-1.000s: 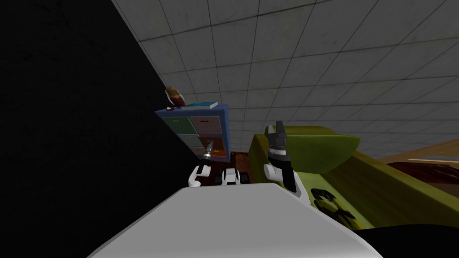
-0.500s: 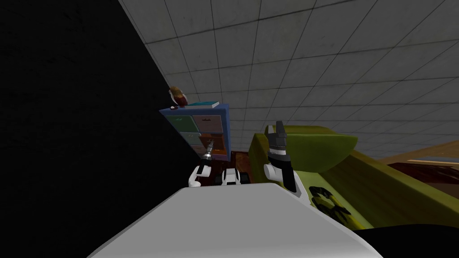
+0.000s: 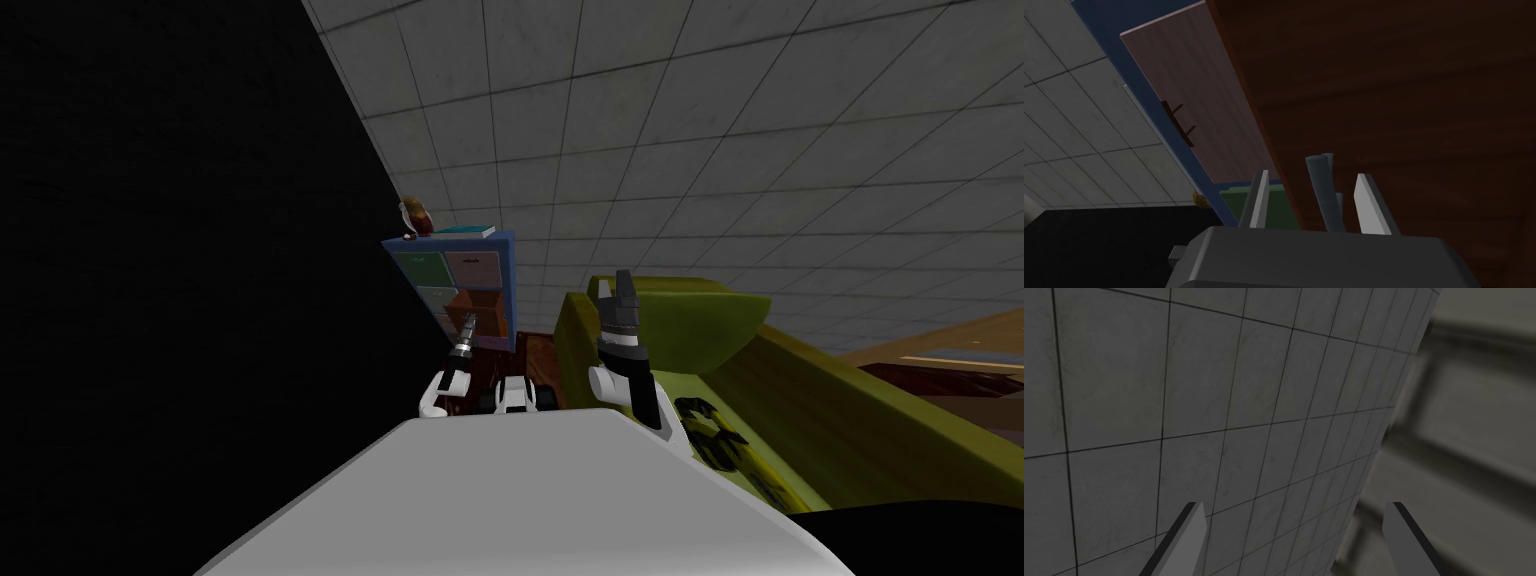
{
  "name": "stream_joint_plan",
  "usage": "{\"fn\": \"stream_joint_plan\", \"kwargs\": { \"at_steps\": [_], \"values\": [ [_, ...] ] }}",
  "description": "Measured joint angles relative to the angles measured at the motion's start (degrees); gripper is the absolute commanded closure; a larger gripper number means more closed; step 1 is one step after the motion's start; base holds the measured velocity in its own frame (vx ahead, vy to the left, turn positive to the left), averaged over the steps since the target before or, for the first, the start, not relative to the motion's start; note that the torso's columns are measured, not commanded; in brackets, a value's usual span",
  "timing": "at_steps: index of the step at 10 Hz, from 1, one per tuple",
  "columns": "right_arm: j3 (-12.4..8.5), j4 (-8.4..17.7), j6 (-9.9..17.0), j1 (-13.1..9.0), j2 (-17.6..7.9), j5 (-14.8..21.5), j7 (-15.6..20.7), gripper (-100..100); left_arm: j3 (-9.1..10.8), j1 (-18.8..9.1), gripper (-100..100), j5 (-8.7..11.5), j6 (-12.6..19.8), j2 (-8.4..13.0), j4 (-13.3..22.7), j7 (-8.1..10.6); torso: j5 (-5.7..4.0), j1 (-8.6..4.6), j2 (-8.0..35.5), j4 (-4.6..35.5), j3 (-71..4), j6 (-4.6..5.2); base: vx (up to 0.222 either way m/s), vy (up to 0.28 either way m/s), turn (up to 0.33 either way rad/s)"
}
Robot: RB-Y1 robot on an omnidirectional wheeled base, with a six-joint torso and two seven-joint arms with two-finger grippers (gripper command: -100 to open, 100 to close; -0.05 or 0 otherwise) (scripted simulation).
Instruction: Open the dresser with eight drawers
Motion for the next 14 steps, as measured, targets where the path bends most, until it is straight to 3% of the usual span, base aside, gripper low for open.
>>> {"fn": "stream_joint_plan", "kwargs": {
  "at_steps": [8, 9, 14],
  "values": [
    [0.0, 0.0, 0.0, 0.0, 0.0, 0.0, 0.0, 0, 0.11, -2.8, -100, 0.3, 11.3, 0.9, -7.8, 0.73, -0.1, -0.31, 0.5, 0.2, 0.3, 0.17, -0.017, 0.0, 0.001],
    [0.0, 0.0, 0.0, 0.0, 0.0, 0.0, 0.0, 0, 0.11, -2.8, 0, 0.3, 11.7, 0.9, -7.8, 0.72, -0.07, -0.32, 0.4, 0.1, 0.3, 0.16, 0.0, 0.0, 0.0],
    [0.0, 0.0, 0.0, 0.0, 0.0, 0.0, 0.0, 0, 0.12, -2.6, 0, 0.4, 11.9, 0.9, -7.5, 0.73, 0.02, -0.21, 0.2, -0.1, 0.1, 0.17, 0.0, 0.0, 0.0]
  ]
}}
